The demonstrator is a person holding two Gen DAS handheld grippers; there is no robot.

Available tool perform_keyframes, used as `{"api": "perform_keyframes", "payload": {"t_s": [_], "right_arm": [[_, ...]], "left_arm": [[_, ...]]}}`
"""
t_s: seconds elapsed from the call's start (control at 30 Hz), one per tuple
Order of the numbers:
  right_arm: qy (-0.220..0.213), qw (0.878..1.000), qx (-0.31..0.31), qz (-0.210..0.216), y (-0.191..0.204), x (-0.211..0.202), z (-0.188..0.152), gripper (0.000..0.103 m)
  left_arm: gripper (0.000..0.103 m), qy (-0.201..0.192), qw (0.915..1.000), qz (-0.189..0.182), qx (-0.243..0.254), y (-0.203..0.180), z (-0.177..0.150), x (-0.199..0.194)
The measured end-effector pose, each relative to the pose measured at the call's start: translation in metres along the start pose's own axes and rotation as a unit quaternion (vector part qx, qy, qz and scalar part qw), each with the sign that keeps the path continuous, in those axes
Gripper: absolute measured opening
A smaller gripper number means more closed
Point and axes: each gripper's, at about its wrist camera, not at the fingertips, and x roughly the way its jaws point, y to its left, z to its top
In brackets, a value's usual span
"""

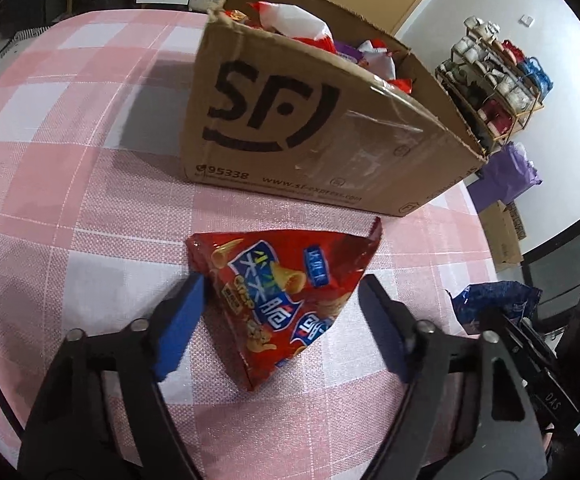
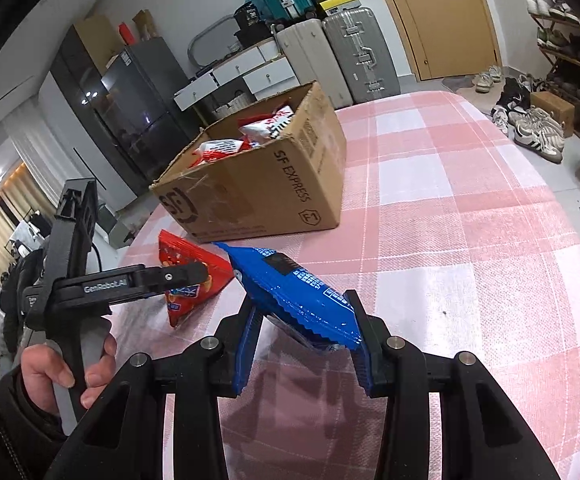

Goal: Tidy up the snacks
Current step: 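Grasp the blue bag with the right gripper while the left gripper grasps the red chip bag, then lift both held bags and carry them over the cardboard box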

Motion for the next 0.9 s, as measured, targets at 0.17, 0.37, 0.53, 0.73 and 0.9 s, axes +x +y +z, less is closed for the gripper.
{"api": "perform_keyframes", "payload": {"t_s": [0.17,0.37,0.53,0.73,0.9], "right_arm": [[0.0,1.0,-0.012,-0.007,0.011,-0.001,0.002,0.041],[0.001,1.0,-0.021,-0.012,0.018,-0.004,0.0,0.041],[-0.003,1.0,-0.022,-0.014,0.019,-0.009,-0.002,0.041],[-0.007,1.0,-0.021,-0.013,0.02,-0.014,-0.005,0.041],[-0.01,1.0,-0.024,-0.012,0.024,-0.017,-0.006,0.041]], "left_arm": [[0.055,-0.005,0.9998,-0.014,0.016,-0.001,0.0,-0.002],[0.042,-0.011,0.9987,-0.037,0.033,-0.004,-0.001,-0.004],[0.041,-0.026,0.998,-0.036,0.045,-0.012,-0.002,-0.014],[0.041,-0.037,0.9975,-0.035,0.05,-0.018,0.0,-0.029],[0.041,-0.042,0.9968,-0.037,0.058,-0.018,-0.006,-0.045]]}}
